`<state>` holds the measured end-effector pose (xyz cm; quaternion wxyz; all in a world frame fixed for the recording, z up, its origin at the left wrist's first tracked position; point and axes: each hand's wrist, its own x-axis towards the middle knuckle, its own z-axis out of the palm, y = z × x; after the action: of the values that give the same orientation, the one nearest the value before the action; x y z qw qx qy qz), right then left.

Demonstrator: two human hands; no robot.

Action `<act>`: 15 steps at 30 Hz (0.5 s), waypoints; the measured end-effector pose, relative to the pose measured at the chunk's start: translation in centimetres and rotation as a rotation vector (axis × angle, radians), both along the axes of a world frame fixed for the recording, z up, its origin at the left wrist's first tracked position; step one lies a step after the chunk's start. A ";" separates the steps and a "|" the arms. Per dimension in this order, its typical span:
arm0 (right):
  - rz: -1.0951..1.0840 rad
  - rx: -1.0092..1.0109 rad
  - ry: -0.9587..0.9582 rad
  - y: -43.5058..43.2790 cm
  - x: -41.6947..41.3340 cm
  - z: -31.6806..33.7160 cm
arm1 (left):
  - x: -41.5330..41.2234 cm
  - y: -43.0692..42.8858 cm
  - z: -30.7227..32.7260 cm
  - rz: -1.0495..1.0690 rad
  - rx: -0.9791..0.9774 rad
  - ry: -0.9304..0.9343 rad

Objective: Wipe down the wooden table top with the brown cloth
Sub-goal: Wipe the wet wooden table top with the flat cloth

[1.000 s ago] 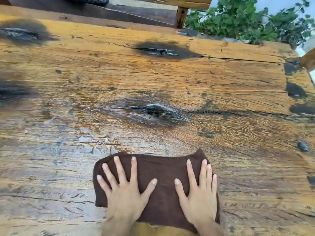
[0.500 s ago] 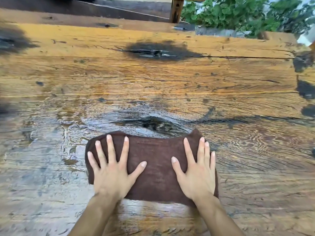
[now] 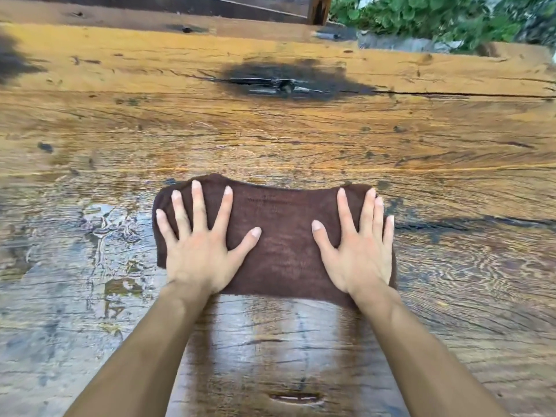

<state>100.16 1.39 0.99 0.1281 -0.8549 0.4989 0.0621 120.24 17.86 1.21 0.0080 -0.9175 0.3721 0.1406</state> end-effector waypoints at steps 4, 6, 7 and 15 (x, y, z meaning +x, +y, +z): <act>-0.011 -0.028 -0.025 -2.3 1.9 -0.2 | 1.8 -2.5 -0.2 0.002 -0.035 -0.016; -0.026 -0.045 -0.041 -3.3 2.6 -0.2 | 2.5 -3.6 -0.2 0.002 -0.052 -0.028; -0.035 -0.048 -0.047 -4.0 3.3 -0.3 | 3.1 -4.4 -0.1 0.001 -0.054 -0.030; -0.025 -0.047 -0.028 -10.7 8.4 0.1 | 7.9 -10.5 -0.1 0.032 -0.070 -0.027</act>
<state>108.51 -9.28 1.06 0.1159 -0.8521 0.5091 0.0366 128.10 7.32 1.07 -0.0213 -0.9249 0.3617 0.1153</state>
